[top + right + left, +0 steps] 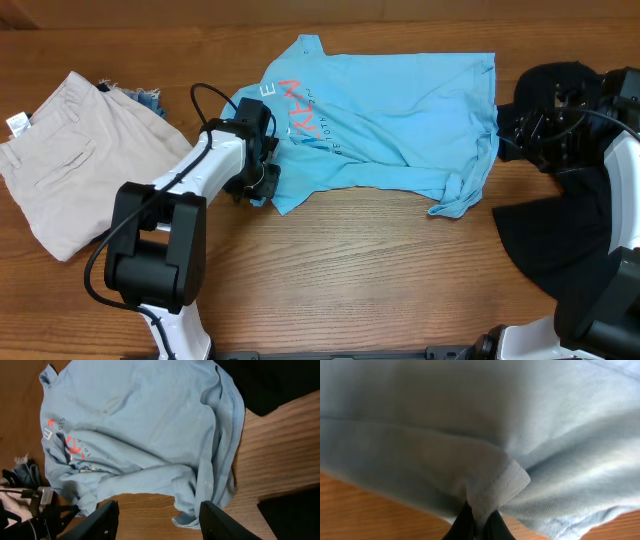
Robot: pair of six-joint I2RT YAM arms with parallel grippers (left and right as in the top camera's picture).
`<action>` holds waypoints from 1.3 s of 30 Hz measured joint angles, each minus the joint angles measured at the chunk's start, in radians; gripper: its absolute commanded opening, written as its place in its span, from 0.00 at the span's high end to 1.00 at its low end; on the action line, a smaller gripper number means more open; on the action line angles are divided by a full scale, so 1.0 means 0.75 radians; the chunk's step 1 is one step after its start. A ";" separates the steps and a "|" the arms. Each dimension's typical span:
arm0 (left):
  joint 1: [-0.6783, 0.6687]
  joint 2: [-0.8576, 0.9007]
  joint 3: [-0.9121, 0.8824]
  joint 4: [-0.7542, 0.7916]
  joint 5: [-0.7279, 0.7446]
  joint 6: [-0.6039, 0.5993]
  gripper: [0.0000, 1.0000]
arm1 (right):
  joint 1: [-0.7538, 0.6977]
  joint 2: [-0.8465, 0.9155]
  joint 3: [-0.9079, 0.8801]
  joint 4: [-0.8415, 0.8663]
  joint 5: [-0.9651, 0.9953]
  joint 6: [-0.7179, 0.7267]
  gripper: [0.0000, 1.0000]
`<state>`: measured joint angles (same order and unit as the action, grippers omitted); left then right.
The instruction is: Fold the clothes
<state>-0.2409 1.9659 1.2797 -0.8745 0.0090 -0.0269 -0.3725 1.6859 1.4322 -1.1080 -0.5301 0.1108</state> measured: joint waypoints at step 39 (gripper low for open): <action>0.191 -0.143 0.293 -0.876 -0.355 -0.246 0.96 | 0.054 0.016 -0.476 -0.053 0.657 0.303 0.95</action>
<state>-0.0978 1.8587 1.4994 -1.5314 -0.2569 -0.2115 -0.3317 1.6978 1.0752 -1.1477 -0.0376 0.3378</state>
